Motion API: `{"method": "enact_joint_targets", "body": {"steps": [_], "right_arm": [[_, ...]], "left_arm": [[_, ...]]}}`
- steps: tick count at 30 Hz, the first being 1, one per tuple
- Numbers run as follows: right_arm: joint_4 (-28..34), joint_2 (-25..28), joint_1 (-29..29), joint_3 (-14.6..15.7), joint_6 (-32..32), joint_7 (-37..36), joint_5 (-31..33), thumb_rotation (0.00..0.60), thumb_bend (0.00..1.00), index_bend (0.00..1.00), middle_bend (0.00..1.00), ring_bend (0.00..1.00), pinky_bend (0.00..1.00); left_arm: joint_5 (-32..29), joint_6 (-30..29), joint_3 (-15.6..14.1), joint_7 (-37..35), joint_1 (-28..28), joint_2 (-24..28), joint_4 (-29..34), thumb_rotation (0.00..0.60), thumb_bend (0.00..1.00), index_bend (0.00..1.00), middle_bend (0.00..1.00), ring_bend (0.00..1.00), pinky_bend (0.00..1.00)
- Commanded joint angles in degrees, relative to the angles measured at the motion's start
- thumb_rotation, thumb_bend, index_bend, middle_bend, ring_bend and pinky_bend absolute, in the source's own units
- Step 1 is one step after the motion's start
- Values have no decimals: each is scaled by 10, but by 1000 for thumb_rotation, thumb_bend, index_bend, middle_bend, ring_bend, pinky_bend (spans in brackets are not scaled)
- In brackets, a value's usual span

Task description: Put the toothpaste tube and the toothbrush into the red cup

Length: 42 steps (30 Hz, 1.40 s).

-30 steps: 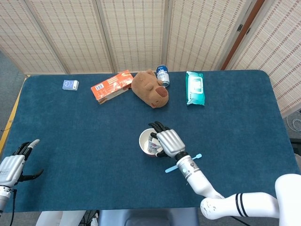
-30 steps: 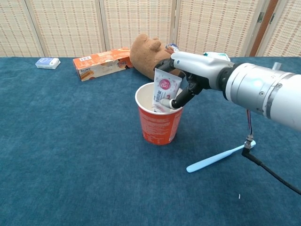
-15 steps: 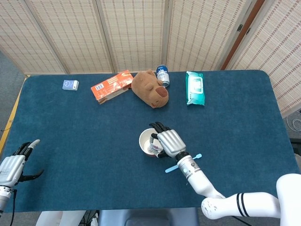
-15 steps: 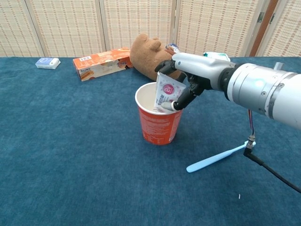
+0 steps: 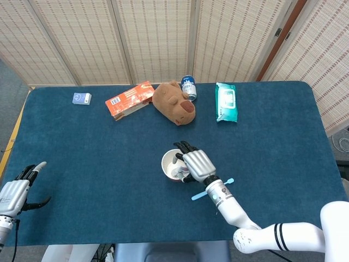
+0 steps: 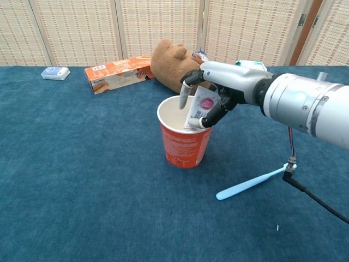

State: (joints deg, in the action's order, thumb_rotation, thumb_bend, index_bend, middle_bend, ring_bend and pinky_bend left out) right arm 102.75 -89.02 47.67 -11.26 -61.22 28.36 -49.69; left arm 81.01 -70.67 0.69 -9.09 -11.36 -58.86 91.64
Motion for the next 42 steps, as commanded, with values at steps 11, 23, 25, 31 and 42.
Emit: {"method": "enact_joint_targets", "body": {"steps": [11,23,25,31,42], "right_arm": [[0,-2,2,0,1,0,0,600,223,390,112,0,245],[7,2,1,-2,-1,-8,-13,600,222,390,112,0,245],[9,4,0,-2,-2,-8,-16,600,222,387,112,0,245],[16,9,-2,-2,-5,-9,-20,600,219,328,108,0,245],[29,19,-7,-1,-11,-12,-34,600,194,259,102,0,242]], "left_arm": [[1,0,0,0,0,1,-1,600,220,21,147,89,255],[1,1,-1,0,0,1,-1,600,220,21,147,89,255],[1,1,-1,1,0,0,-1,600,220,21,147,89,255],[1,0,-1,1,0,0,-1,600,220,21,148,89,255],[0,1,-1,5,0,0,0,600,220,21,148,89,255]]}}
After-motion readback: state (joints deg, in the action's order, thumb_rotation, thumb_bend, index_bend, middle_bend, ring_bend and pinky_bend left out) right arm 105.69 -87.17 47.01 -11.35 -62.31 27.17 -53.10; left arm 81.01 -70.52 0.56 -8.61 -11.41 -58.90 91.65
